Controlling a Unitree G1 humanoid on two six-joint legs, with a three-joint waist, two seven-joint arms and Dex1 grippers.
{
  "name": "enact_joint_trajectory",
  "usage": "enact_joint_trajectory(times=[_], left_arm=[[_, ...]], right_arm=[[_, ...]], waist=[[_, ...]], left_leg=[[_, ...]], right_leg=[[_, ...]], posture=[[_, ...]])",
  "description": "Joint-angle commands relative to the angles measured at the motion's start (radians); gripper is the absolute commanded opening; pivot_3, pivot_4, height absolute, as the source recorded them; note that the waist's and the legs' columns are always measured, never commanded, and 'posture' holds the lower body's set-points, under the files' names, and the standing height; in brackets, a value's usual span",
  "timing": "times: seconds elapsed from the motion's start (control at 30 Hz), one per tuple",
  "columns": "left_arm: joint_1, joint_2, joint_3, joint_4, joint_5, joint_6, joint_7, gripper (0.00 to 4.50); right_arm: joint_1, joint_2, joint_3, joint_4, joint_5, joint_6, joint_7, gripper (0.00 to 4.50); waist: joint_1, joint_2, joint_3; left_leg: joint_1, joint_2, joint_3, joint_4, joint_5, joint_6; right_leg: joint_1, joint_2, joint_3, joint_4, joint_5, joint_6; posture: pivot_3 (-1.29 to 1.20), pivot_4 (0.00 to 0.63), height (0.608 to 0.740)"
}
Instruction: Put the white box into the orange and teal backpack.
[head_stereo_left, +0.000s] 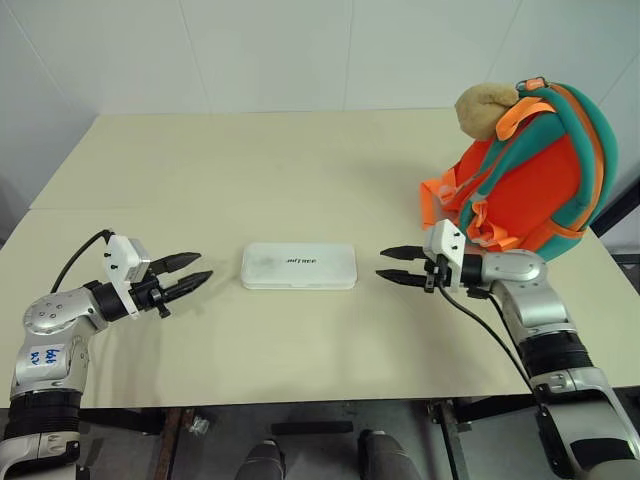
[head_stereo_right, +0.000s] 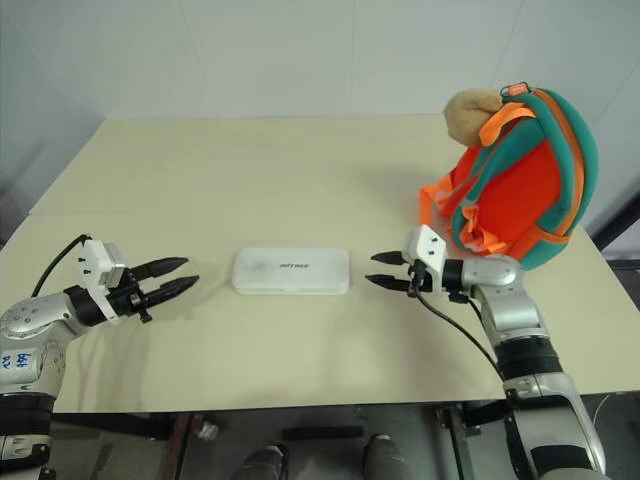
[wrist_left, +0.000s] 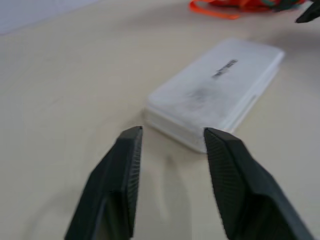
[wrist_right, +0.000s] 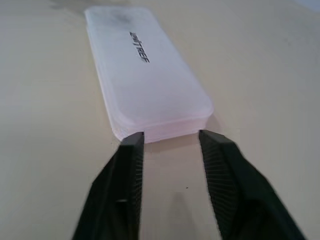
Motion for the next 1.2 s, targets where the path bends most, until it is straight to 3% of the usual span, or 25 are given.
enact_joint_trajectory(times=[0.03,0.1,0.37,0.63,0.87,1.2], left_arm=[[-0.045,-0.031,-0.021,0.043,0.075,-0.065,0.094,0.7],[-0.071,-0.067,-0.047,0.056,0.105,-0.068,0.141,0.09],[-0.123,-0.13,-0.14,0.108,0.153,-0.088,0.132,0.09],[-0.123,-0.144,-0.169,0.096,0.139,-0.07,0.097,0.09],[-0.049,-0.157,-0.184,-0.067,0.095,0.002,0.063,0.09],[0.071,-0.141,-0.188,-0.274,0.055,0.13,0.027,0.09]], right_arm=[[-0.056,0.043,0.015,0.109,-0.053,-0.089,-0.053,0.43],[-0.084,0.07,0.03,0.17,-0.088,-0.117,-0.085,0.0],[-0.154,0.142,0.042,0.347,-0.146,-0.193,-0.13,0.0],[-0.075,0.154,0.048,0.153,-0.102,-0.135,-0.059,0.0],[0.047,0.101,0.047,-0.092,-0.064,0.0,-0.016,0.0],[0.153,0.029,0.022,-0.221,-0.053,0.079,-0.019,0.0]], waist=[[0.003,0.0,0.0],[0.004,0.0,0.0],[-0.005,0.0,0.0],[-0.021,0.0,0.0],[-0.02,0.0,0.0],[-0.018,0.0,0.0]], left_leg=[[0.0,0.0,0.0,0.0,0.0,0.0],[0.0,0.0,0.0,0.001,0.0,0.0],[0.0,0.0,0.0,0.0,0.0,-0.001],[0.0,0.0,-0.001,0.001,0.001,-0.001],[0.0,0.0,-0.001,0.001,0.001,-0.001],[0.001,0.0,-0.001,0.002,0.001,-0.001]], right_leg=[[0.0,0.0,0.0,0.0,0.0,0.0],[0.0,0.0,0.0,0.001,0.0,0.0],[-0.001,0.0,0.0,0.002,0.0,0.0],[0.0,0.0,0.0,0.004,0.0,0.0],[-0.001,0.0,0.0,0.004,0.0,0.001],[0.0,0.0,0.0,0.004,0.0,0.0]], posture=[[0.0,0.15,0.74],[0.0,0.15,0.74],[0.0,0.15,0.74],[0.0,0.15,0.74],[0.0,0.15,0.74],[0.0,0.15,0.74]])
